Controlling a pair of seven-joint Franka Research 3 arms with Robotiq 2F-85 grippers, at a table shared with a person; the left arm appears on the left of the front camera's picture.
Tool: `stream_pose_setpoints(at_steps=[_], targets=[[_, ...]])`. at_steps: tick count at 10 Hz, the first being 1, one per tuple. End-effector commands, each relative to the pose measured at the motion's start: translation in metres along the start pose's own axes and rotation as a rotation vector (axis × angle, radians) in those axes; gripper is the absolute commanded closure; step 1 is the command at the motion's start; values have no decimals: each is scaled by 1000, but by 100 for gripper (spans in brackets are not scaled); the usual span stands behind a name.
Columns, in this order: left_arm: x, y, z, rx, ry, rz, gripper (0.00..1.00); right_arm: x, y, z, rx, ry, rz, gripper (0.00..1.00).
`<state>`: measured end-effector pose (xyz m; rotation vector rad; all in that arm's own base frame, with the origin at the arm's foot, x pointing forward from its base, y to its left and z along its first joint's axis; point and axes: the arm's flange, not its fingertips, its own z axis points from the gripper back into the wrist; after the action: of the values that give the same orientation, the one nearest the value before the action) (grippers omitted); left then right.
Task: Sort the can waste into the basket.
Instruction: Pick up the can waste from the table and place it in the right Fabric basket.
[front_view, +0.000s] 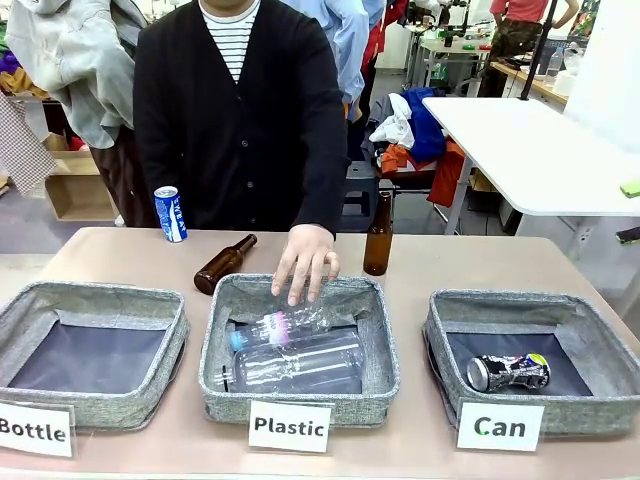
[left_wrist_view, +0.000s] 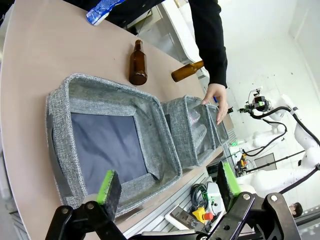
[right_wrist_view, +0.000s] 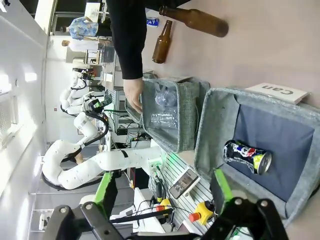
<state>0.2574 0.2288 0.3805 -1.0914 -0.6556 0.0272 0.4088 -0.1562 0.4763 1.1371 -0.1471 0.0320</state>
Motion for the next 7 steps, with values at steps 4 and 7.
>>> stream_pose_setpoints(at_steps=[4,7], targets=[[8,-27,-8,92,-48,-105,0,-1,2,3,-5,10,20,0],[71,-57,-107,285,135,-245,0,-1,2,3,-5,10,20,0]])
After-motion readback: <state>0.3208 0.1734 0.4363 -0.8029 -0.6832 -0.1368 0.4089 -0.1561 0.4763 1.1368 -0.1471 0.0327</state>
